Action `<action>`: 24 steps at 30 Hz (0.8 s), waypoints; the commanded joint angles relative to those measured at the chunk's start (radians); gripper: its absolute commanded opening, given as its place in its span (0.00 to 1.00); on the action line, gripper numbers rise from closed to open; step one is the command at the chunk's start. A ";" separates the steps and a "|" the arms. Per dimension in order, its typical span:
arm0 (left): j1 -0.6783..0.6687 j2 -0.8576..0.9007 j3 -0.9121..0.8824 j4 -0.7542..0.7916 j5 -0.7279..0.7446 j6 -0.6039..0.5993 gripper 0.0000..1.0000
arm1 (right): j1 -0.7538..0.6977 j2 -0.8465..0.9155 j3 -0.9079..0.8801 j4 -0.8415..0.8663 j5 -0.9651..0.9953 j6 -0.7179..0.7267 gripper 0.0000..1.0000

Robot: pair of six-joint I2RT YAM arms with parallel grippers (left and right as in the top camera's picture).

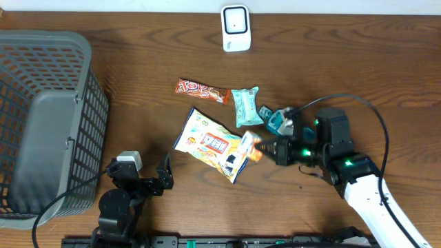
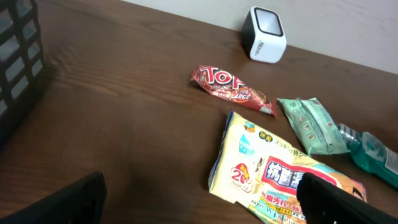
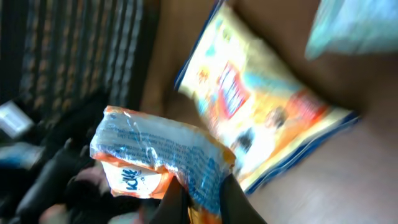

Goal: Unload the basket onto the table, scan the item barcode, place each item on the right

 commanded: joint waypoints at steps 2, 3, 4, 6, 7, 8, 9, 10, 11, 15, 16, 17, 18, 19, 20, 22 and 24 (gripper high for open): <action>-0.004 -0.001 -0.014 -0.026 -0.016 -0.012 0.98 | -0.002 0.017 0.001 0.156 0.356 -0.014 0.01; -0.004 -0.001 -0.014 -0.026 -0.016 -0.012 0.98 | 0.001 0.031 0.001 0.216 0.456 -0.014 0.01; -0.004 -0.001 -0.014 -0.026 -0.016 -0.012 0.98 | 0.005 0.047 0.001 0.268 0.515 -0.015 0.01; -0.004 -0.001 -0.014 -0.026 -0.016 -0.012 0.98 | 0.012 0.087 0.001 0.384 0.565 -0.014 0.01; -0.004 -0.001 -0.014 -0.026 -0.016 -0.012 0.98 | 0.015 0.116 0.001 0.466 0.569 -0.014 0.01; -0.004 -0.001 -0.014 -0.026 -0.016 -0.013 0.98 | 0.018 0.146 0.001 0.544 0.569 -0.014 0.01; -0.004 -0.001 -0.014 -0.026 -0.016 -0.012 0.98 | 0.023 0.181 0.002 0.639 0.569 -0.014 0.01; -0.004 -0.001 -0.014 -0.026 -0.016 -0.012 0.98 | 0.028 0.217 0.003 0.709 0.570 -0.014 0.01; -0.004 -0.001 -0.014 -0.026 -0.016 -0.013 0.98 | 0.031 0.254 0.008 0.775 0.577 -0.014 0.01; -0.004 -0.001 -0.014 -0.026 -0.016 -0.012 0.98 | 0.032 0.426 0.097 0.887 0.612 -0.026 0.01; -0.004 -0.001 -0.014 -0.026 -0.016 -0.012 0.98 | 0.032 0.476 0.145 0.881 0.611 -0.055 0.01; -0.004 -0.001 -0.014 -0.026 -0.016 -0.013 0.98 | 0.034 0.526 0.201 0.863 0.611 -0.081 0.01; -0.004 -0.001 -0.014 -0.026 -0.016 -0.013 0.98 | 0.035 0.565 0.254 0.841 0.611 -0.098 0.01; -0.004 -0.001 -0.014 -0.026 -0.016 -0.012 0.98 | 0.037 0.610 0.320 0.808 0.611 -0.113 0.01; -0.004 -0.001 -0.014 -0.026 -0.016 -0.012 0.98 | 0.041 0.648 0.382 0.774 0.612 -0.123 0.01; -0.004 -0.001 -0.014 -0.026 -0.016 -0.012 0.98 | 0.050 0.725 0.518 0.708 0.622 -0.151 0.01; -0.004 -0.001 -0.014 -0.026 -0.016 -0.012 0.98 | 0.060 0.793 0.642 0.647 0.680 -0.170 0.01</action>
